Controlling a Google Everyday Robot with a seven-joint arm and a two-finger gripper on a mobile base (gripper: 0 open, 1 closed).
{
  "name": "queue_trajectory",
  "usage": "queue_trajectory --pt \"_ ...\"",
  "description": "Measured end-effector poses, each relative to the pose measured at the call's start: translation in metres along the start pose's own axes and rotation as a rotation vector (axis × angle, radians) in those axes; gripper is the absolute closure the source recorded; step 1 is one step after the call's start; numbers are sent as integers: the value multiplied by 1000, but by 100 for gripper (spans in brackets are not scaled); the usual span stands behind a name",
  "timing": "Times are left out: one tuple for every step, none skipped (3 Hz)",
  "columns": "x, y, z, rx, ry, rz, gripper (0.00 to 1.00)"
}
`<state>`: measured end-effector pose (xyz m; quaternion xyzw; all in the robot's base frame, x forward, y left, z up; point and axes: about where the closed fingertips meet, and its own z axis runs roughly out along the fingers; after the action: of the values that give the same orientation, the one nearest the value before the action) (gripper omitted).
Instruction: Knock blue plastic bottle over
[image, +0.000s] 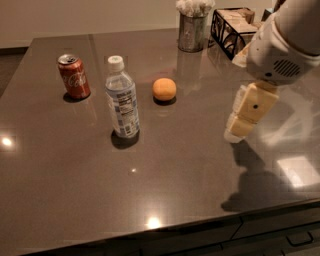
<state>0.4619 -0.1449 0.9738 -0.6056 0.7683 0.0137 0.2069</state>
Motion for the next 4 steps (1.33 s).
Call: queue_trajectory --pt "-42 -4 22 -18 -65 7 0" --pt "-96 -5 49 -59 -155 16 0" --pt "-129 -4 66 -83 -226 31 0" --pt "-159 1 84 -102 -279 39 0"
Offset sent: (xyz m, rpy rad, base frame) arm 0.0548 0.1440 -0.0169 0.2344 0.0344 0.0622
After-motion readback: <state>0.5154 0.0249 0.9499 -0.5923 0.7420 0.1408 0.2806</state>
